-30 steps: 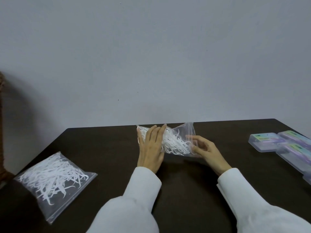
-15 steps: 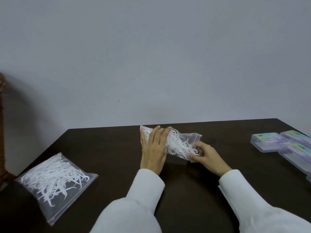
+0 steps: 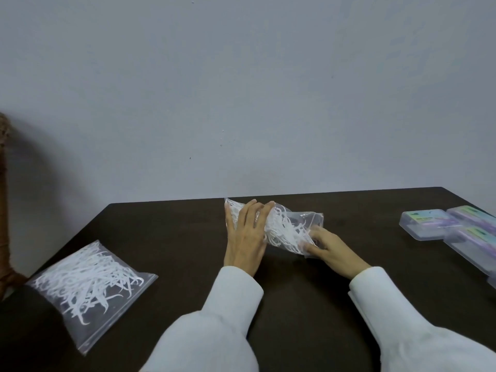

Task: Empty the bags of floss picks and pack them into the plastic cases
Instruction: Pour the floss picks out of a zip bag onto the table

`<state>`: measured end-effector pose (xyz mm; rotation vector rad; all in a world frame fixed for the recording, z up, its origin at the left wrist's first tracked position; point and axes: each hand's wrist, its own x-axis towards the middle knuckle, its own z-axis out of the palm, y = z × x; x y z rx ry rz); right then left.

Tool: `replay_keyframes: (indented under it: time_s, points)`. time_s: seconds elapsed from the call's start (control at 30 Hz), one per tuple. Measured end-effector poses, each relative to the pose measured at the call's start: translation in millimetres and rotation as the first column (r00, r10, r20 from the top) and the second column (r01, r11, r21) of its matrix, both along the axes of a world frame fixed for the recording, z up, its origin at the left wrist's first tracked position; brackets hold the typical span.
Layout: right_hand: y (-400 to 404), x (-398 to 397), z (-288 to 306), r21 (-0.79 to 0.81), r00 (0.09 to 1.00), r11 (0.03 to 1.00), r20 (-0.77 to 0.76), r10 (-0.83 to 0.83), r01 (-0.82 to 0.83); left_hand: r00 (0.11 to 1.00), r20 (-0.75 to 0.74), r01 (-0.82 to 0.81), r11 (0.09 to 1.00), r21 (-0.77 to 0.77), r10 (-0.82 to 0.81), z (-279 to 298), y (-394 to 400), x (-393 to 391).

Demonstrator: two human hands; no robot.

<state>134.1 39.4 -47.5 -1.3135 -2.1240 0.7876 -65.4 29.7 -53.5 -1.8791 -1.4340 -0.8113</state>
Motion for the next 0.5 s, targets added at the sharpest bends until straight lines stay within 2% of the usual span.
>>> replay_keyframes:
  time_s: [0.23, 0.5]
  points:
    - [1.7, 1.0, -0.9, 0.136, 0.994, 0.988, -0.091, -0.063, 0.075, 1.000, 0.023, -0.011, 1.000, 0.010, 0.011, -0.6, 3.0, -6.2]
    - [2.2, 2.9, -0.3, 0.162, 0.979, 0.978, -0.177, -0.101, 0.130, 0.994, 0.080, -0.073, 0.997, 0.023, 0.071, -0.2, 4.8, -16.4]
